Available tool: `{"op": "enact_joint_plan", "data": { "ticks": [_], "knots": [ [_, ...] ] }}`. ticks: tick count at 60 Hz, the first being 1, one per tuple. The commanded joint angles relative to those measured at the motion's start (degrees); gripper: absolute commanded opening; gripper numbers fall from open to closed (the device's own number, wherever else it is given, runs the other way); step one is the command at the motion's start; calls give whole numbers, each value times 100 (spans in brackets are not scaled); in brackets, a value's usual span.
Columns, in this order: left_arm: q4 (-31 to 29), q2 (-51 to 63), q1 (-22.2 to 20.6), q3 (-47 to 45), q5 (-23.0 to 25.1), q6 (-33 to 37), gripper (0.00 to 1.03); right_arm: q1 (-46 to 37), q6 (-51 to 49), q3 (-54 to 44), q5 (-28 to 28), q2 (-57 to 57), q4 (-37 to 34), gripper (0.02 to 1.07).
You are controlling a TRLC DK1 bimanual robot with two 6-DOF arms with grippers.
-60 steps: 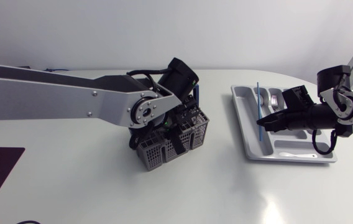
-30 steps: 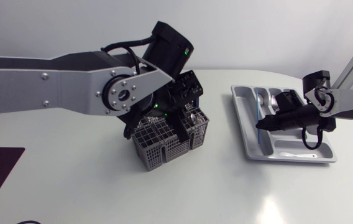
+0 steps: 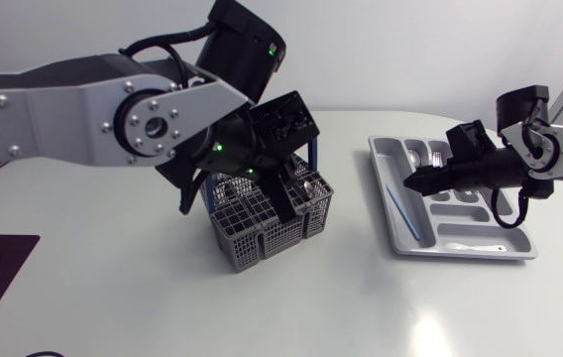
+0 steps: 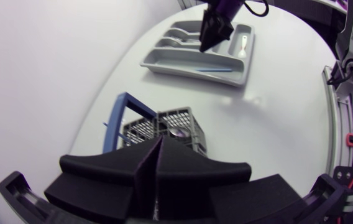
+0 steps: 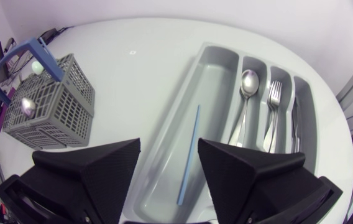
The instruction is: Unload the cutlery basket into the drawer organizer.
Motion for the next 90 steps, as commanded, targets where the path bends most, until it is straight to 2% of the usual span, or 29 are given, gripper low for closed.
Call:
{"op": "enact_joint_plan", "data": {
  "ticks": [1, 8, 20, 30, 36, 42, 72, 90],
  "knots": [
    [-548, 363, 197, 523, 391, -445, 20, 108, 114, -296, 56, -295, 24, 79],
    [-1163, 670, 153, 1068, 558, -1007, 26, 126, 105, -446, 56, -418, 24, 79],
    [-2068, 1277, 30, 1973, 637, -2396, 32, 90, 44, -569, 47, -436, 41, 79],
    [-2420, 1549, -5, 2307, 804, -2783, 52, 90, 35, -648, 21, -523, 50, 79],
    [-2736, 1813, 21, 2536, 856, -2967, 59, 64, 26, -683, 3, -541, 50, 79],
    [-2762, 1997, 30, 2571, 865, -3055, 67, 29, 17, -718, -6, -550, 76, 79],
    [-2692, 2533, 364, 3107, 856, -3407, 69, -50, -44, -823, -14, -559, 138, 79],
    [-2595, 2762, 329, 3248, 812, -3494, 69, -59, -53, -832, -6, -532, 191, 79]
  ]
}}
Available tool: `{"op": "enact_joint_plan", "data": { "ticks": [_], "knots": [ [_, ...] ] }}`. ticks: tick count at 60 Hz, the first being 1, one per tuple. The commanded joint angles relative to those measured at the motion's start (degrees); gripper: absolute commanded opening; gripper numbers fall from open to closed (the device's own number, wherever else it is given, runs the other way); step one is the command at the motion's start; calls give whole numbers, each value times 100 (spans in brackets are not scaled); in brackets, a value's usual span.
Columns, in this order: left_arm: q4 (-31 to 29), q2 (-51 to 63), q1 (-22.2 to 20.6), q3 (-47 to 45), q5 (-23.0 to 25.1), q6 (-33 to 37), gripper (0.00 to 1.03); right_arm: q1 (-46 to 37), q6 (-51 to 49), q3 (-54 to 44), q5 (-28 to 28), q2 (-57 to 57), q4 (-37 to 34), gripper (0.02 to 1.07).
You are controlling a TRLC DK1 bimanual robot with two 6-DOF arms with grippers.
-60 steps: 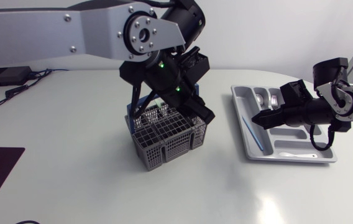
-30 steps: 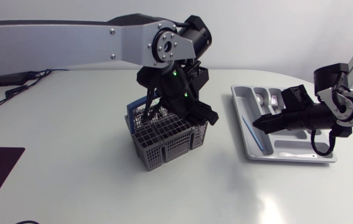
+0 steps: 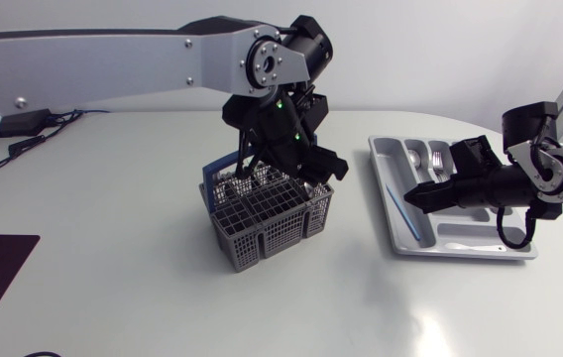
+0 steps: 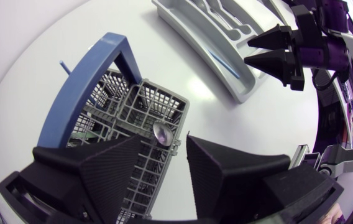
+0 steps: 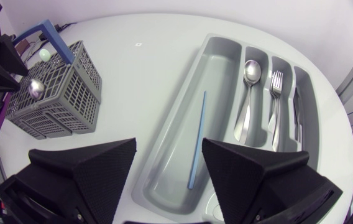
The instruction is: Unload the cutlery basket into the drawer organizer.
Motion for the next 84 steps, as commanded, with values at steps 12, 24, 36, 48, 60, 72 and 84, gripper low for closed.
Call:
{"op": "enact_joint_plan", "data": {
  "ticks": [12, 24, 36, 48, 60, 72, 84],
  "knots": [
    [34, 369, -47, 98, -10, -207, 69, -88, -71, -157, -4, -5, 114, 79],
    [183, 272, -161, -122, -229, -198, 68, -114, -97, -166, -4, -5, 123, 79],
    [315, -422, -337, -552, -361, 30, 68, -44, -158, -333, -223, -225, 220, 79],
    [342, -1494, -390, -1387, -458, 637, 68, 448, 26, -131, -162, -199, 273, 79],
    [570, -2681, -311, -3215, -643, 1392, 68, 1011, 351, 212, 23, -49, 229, 79],
    [1458, -3560, -284, -5052, -897, 1911, 68, 1336, 791, 871, 49, 707, 202, 79],
    [2574, -3744, -346, -5905, -1275, 2008, 68, 1679, 1177, 1504, 49, 1392, 53, 79]
  ]
}}
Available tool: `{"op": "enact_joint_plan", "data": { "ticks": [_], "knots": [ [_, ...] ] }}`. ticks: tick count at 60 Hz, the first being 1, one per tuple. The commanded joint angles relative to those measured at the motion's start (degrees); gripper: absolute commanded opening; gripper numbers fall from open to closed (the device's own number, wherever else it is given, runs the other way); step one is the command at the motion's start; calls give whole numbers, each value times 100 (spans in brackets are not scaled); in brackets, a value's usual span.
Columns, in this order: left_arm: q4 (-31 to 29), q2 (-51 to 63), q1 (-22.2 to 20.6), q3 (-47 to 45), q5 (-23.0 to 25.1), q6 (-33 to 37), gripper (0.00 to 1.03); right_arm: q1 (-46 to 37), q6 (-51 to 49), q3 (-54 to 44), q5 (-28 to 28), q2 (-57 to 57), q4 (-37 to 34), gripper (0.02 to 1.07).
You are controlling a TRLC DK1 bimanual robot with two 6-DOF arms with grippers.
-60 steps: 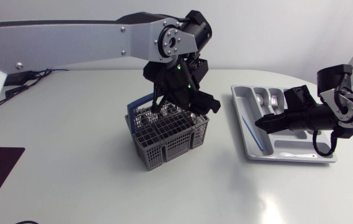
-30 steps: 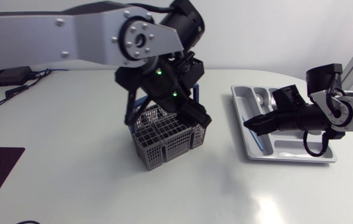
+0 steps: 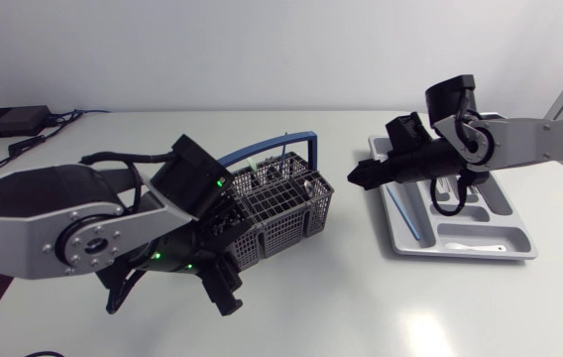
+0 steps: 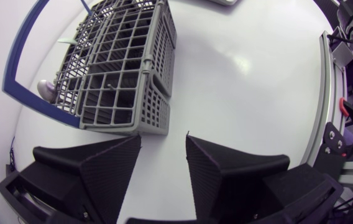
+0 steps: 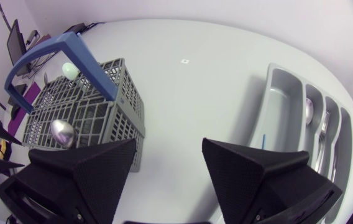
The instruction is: Unload the cutlery basket into the drawer organizer.
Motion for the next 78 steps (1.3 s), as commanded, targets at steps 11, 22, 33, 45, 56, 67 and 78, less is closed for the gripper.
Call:
{"op": "enact_joint_plan", "data": {
  "ticks": [11, 22, 33, 45, 56, 67, 78],
  "knots": [
    [1144, -98, 50, -569, -385, 286, 68, 496, 459, 401, 25, 510, -162, 79],
    [1522, -125, 489, -762, -385, 567, 69, 777, 503, 182, 25, 396, -250, 79],
    [1698, -230, 1078, -824, -376, 945, 69, 1094, 635, -117, 43, 80, -320, 79],
    [1830, -265, 2071, -639, 134, 1420, 69, 1463, 776, -346, 201, -245, -390, 79],
    [1575, -406, 2537, -543, 626, 1481, 72, 1454, 697, -443, 227, -491, -417, 79],
    [468, -784, 2168, 248, 1092, 787, 80, 1076, 477, -601, 219, -913, -478, 79],
    [-209, -177, 1518, 1356, 1549, -153, 83, 689, 292, -847, 95, -1089, -461, 79]
  ]
}}
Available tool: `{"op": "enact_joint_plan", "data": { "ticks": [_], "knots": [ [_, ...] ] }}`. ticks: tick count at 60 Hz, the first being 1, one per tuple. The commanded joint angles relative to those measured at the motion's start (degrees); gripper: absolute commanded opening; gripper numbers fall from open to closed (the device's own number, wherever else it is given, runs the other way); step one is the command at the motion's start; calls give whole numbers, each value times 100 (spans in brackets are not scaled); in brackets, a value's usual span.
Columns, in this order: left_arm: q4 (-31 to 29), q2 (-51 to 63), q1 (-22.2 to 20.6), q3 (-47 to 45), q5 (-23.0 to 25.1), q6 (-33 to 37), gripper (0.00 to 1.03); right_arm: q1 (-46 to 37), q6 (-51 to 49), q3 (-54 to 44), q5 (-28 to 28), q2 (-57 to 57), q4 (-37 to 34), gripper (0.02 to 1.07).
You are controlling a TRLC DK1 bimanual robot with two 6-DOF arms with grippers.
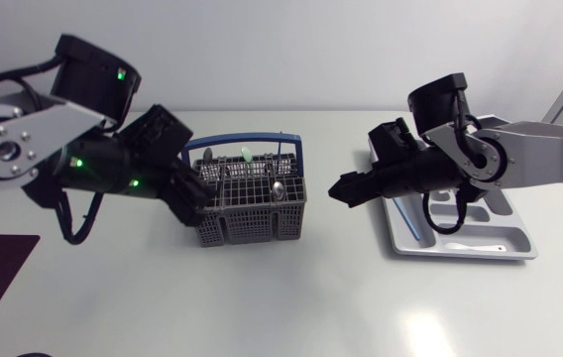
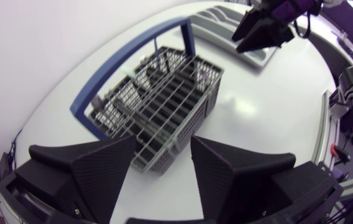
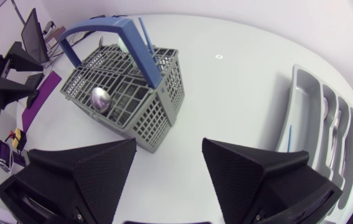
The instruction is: Unload the cutlery basket into the drawer organizer.
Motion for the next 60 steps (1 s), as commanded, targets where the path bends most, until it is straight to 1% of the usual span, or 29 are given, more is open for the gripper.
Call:
{"op": "enact_joint_plan", "data": {
  "ticks": [1, 7, 13, 23, 26, 35, 46, 49, 60],
  "knots": [
    [-187, 396, -312, 556, 167, -613, 83, -185, -182, -270, -66, -73, -54, 79],
    [-223, 879, -602, 1040, 264, -1008, 83, -422, -314, -384, -172, -73, -36, 79],
    [-223, 1450, -725, 1444, 282, -1351, 83, -651, -428, -463, -304, -73, -10, 79],
    [-275, 2189, -751, 1919, 317, -1826, 83, -1020, -613, -560, -523, -73, -10, 79],
    [-381, 2391, -751, 2112, 326, -1940, 83, -1143, -666, -569, -611, -73, -10, 79],
    [-390, 2654, -769, 2376, 317, -2054, 83, -1310, -745, -604, -726, -73, -10, 79],
    [-398, 2821, -787, 2472, 317, -2098, 82, -1433, -824, -657, -813, -64, -1, 79],
    [-398, 2865, -787, 2472, 326, -2107, 76, -1468, -850, -657, -849, -55, -1, 79],
    [-398, 2892, -778, 2402, 326, -2142, 62, -1530, -894, -665, -875, -38, -1, 79]
  ]
}}
